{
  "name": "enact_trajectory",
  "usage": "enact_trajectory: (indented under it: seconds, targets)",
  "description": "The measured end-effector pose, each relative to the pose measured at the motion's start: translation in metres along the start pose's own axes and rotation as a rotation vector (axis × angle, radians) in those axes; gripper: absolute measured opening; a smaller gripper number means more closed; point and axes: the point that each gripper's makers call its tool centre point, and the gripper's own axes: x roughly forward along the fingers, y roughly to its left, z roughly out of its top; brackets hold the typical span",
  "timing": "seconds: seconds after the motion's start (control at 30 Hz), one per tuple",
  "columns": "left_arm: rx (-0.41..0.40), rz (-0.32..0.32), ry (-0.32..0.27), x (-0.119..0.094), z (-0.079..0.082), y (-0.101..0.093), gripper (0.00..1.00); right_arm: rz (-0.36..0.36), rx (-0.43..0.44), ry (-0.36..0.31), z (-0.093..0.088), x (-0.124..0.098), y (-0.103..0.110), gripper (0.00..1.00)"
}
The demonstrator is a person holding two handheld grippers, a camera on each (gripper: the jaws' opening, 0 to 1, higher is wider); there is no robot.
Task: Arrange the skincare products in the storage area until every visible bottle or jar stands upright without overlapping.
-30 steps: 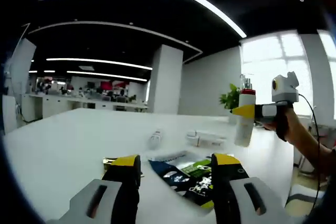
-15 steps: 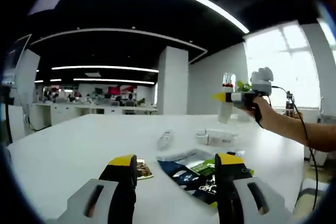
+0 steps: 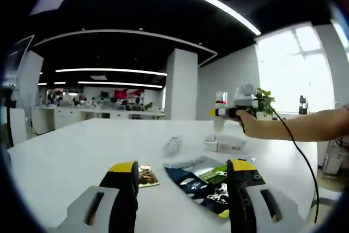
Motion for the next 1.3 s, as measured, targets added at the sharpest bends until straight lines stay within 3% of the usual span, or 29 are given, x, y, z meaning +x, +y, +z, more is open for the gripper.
enact_trajectory:
  seconds: [0.2, 0.3, 0.33, 0.43, 0.67, 0.87, 0.93, 1.03, 1.1, 1.2, 1.3]
  targets:
    - [-0.015, -0.004, 0.004, 0.001, 0.0, -0.001, 0.67, -0.009, 0.038, 0.041, -0.016, 0.003, 0.01, 0.32]
    - [-0.019, -0.001, 0.007, 0.002, -0.001, 0.0, 0.67, -0.06, 0.025, 0.07, -0.029, 0.003, 0.008, 0.32]
    - [-0.021, -0.001, 0.007, 0.002, 0.0, 0.0, 0.67, -0.074, 0.048, 0.016, -0.022, 0.003, 0.009, 0.32]
    - [-0.017, 0.001, 0.009, 0.002, -0.001, 0.0, 0.67, -0.088, 0.011, 0.039, -0.022, 0.005, 0.013, 0.32]
    - [-0.015, 0.008, 0.012, 0.004, -0.001, 0.0, 0.68, -0.152, 0.02, 0.057, -0.022, 0.003, 0.014, 0.33]
    - [-0.011, 0.006, 0.022, 0.005, -0.003, 0.0, 0.69, -0.134, -0.026, 0.052, -0.021, 0.004, 0.018, 0.34]
    - [-0.001, 0.006, 0.024, 0.004, -0.003, 0.0, 0.69, -0.094, -0.048, 0.065, -0.022, 0.003, 0.023, 0.42]
    - [0.005, 0.007, 0.025, 0.004, -0.004, 0.0, 0.69, -0.021, -0.046, 0.086, -0.022, 0.003, 0.03, 0.62]
    - [0.0, 0.005, 0.021, 0.003, -0.003, 0.0, 0.69, 0.075, -0.048, 0.132, -0.028, -0.001, 0.038, 0.74]
    - [-0.007, 0.002, 0.016, 0.002, -0.002, 0.001, 0.69, 0.162, -0.062, 0.163, -0.03, -0.003, 0.038, 0.93]
    - [-0.011, -0.001, 0.019, 0.003, -0.003, 0.001, 0.69, 0.241, -0.09, 0.167, -0.026, -0.011, 0.032, 0.92]
